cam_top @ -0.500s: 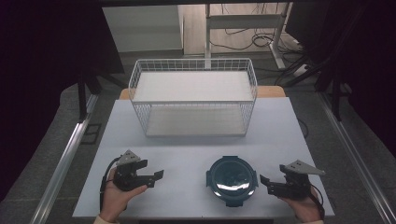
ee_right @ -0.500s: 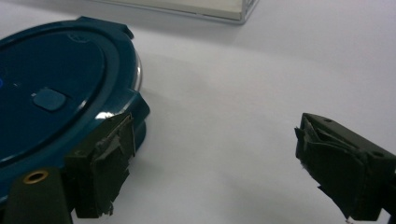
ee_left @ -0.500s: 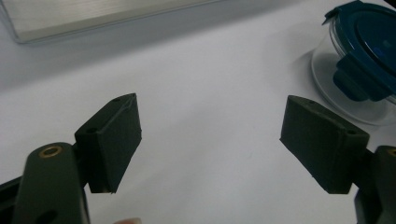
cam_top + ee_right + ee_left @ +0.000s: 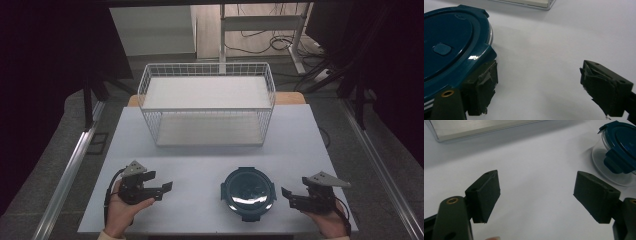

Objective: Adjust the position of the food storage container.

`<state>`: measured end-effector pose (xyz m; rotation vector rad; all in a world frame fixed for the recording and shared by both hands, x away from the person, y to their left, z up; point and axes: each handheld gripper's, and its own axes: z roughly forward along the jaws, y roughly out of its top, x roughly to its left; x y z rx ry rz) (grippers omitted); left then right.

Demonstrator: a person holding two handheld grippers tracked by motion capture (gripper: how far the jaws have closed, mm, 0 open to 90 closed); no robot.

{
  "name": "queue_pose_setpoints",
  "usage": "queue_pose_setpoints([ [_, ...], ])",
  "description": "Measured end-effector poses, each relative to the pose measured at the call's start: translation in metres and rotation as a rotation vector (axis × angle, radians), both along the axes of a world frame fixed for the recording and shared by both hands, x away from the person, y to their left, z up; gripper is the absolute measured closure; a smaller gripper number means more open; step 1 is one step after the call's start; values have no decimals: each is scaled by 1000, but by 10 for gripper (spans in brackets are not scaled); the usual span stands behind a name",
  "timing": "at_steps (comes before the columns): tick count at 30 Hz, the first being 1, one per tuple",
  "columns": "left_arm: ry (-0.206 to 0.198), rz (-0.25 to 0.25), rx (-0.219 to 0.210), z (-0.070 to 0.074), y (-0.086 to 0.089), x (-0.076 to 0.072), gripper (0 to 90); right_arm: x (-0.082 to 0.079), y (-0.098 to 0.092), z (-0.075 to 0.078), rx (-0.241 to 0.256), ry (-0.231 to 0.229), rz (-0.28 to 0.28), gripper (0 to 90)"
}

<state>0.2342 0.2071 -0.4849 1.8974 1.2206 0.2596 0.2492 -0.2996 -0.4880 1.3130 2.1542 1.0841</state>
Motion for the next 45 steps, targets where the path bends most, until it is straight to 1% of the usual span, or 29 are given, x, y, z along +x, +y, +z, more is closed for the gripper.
queue_pose_setpoints([
  [8, 6, -5, 4, -2, 1, 0, 206, -1, 0, 1, 1, -2, 1, 155],
  [11, 6, 5, 4, -3, 2, 1, 206, 0, -4, 3, -1, -4, 2, 163],
  [14, 8, 18, 0, -3, 2, 0, 206, 1, -8, 3, 9, 7, 12, 193],
  [15, 10, 23, -2, -4, 2, -1, 206, 1, -10, 4, 20, 20, 27, 219],
  [17, 12, 22, -2, -4, 1, -2, 206, 1, -11, 4, 19, 28, 35, 224],
  [18, 12, 21, 0, -5, 1, -2, 206, 1, -10, 5, 18, 32, 43, 231],
  [19, 11, 20, 1, -5, 1, -3, 206, 0, -10, 6, 7, 33, 53, 256],
  [20, 12, 20, 0, -5, 1, -3, 206, 0, -10, 6, 7, 33, 53, 256],
  [22, 12, 17, 0, -6, 2, -4, 205, -2, -7, 10, -8, 35, 48, 289],
  [24, 10, 17, 0, -6, 2, -4, 205, -3, -6, 11, -12, 38, 48, 304],
  [27, 10, 15, -1, -6, 4, -4, 205, -4, -5, 13, -20, 55, 68, 382],
  [28, 11, 15, -1, -6, 4, -4, 205, -6, -4, 14, -34, 72, 85, 412],
  [29, 11, 15, 1, -7, 4, -4, 205, -6, -4, 14, -34, 72, 85, 412],
  [30, 11, 15, 1, -7, 4, -4, 205, -8, -4, 15, -53, 73, 88, 464],
  [31, 11, 15, 1, -7, 4, -4, 205, -8, -4, 15, -53, 73, 88, 464],
  [32, 11, 13, 2, -7, 4, -4, 205, -8, -5, 16, -52, 75, 94, 489],
  [34, 10, 13, 1, -6, 4, -4, 204, -11, -5, 17, -52, 76, 104, 555],
  [35, 9, 13, 1, -6, 4, -4, 204, -13, -5, 18, -50, 79, 118, 626],
  [36, 9, 13, 0, -6, 4, -4, 204, -13, -5, 18, -50, 79, 118, 626],
  [40, 11, 13, 1, -6, 4, -4, 204, -17, -5, 19, -55, 102, 175, 756],
  [41, 11, 13, 2, -7, 4, -4, 204, -19, -4, 20, -59, 114, 204, 822],
  [42, 12, 12, 3, -7, 3, -4, 204, -19, -4, 20, -59, 114, 204, 822],
  [43, 12, 13, 3, -7, 3, -4, 204, -21, -4, 20, -61, 122, 219, 854],
  [44, 12, 13, 2, -7, 3, -4, 204, -24, -2, 19, -73, 136, 256, 893],
  [45, 12, 13, 2, -7, 4, -4, 204, -24, -2, 19, -73, 136, 256, 893],
])
